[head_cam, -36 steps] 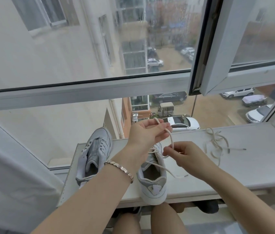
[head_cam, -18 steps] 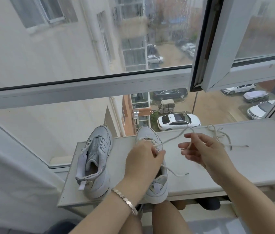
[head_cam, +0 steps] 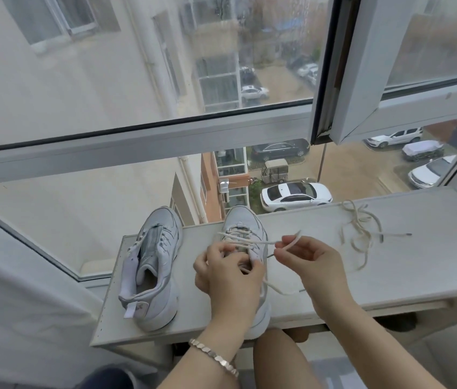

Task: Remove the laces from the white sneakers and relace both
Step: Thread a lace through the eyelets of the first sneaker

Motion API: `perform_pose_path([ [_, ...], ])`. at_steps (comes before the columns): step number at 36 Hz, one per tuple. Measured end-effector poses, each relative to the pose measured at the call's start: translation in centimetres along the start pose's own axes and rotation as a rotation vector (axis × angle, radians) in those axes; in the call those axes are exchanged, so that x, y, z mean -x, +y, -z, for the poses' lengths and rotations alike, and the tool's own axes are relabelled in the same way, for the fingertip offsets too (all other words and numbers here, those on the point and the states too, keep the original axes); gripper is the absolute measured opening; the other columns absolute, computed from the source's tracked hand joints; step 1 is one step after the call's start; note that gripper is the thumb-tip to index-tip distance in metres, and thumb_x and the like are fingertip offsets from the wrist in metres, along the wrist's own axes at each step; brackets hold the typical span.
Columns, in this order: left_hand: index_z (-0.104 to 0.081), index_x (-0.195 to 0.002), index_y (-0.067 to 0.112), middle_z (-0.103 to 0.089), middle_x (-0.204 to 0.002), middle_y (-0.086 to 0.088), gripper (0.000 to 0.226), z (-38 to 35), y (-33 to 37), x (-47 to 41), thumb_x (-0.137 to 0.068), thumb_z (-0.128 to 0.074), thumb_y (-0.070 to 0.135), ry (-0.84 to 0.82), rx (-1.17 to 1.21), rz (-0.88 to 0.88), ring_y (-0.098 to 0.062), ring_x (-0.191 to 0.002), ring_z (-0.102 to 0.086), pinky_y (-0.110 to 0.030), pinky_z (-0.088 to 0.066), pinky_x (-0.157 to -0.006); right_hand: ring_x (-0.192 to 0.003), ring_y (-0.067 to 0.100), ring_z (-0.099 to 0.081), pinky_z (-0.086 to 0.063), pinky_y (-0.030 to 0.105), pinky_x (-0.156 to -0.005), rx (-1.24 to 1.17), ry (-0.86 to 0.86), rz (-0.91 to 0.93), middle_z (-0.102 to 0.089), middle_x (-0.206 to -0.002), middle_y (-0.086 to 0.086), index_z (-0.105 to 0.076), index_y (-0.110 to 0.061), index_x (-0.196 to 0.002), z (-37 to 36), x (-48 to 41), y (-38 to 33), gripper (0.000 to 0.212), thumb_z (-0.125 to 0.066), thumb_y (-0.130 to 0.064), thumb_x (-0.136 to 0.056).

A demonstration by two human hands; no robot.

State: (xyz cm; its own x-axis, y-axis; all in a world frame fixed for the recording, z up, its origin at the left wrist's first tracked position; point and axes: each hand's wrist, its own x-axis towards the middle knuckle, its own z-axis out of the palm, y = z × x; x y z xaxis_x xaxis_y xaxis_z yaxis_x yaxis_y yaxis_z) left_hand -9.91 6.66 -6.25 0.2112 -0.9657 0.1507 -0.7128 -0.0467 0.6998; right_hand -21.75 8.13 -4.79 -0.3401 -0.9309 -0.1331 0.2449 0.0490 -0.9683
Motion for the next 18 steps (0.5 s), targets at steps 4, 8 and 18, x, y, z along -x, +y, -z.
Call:
perform_pose_path([
  [4,-0.057,-0.06,0.032,-0.042,-0.105,0.016,0.024,0.5,-0.6,-0.6,-0.082,-0.067,0.027,-0.143,0.142,0.057,-0.004,-0.105,-0.019,-0.029,-0.033,-0.095,-0.061,0.003,-0.066,-0.046,0.009,-0.051,-0.021,0.008,0.011,-0.07,-0.063,-0.004,-0.069,-0.012,-0.07,-0.5,0.0,0.8,0.019,-0.073,0.006,-0.072],
  [8,-0.062,-0.066,0.026,-0.044,-0.097,0.019,0.018,1.3,-1.3,-1.3,-0.08,-0.07,0.019,-0.186,0.239,0.058,-0.016,-0.115,-0.033,-0.031,-0.04,-0.097,-0.061,0.008,-0.065,-0.053,0.017,-0.06,-0.032,-0.013,0.013,-0.069,-0.063,0.0,-0.068,-0.006,-0.067,-0.8,-0.1,1.6,0.018,-0.07,0.011,-0.073],
  [18,-0.058,-0.06,0.039,-0.044,-0.095,0.026,0.031,0.6,-1.8,-0.9,-0.078,-0.074,0.019,-0.182,0.267,-0.072,-0.008,-0.11,-0.032,-0.031,-0.044,-0.095,-0.064,0.009,-0.066,-0.054,0.018,-0.063,0.07,0.03,0.086,-0.07,-0.067,0.005,-0.068,-0.006,-0.07,-1.4,-0.2,2.2,0.012,-0.075,0.003,-0.071],
])
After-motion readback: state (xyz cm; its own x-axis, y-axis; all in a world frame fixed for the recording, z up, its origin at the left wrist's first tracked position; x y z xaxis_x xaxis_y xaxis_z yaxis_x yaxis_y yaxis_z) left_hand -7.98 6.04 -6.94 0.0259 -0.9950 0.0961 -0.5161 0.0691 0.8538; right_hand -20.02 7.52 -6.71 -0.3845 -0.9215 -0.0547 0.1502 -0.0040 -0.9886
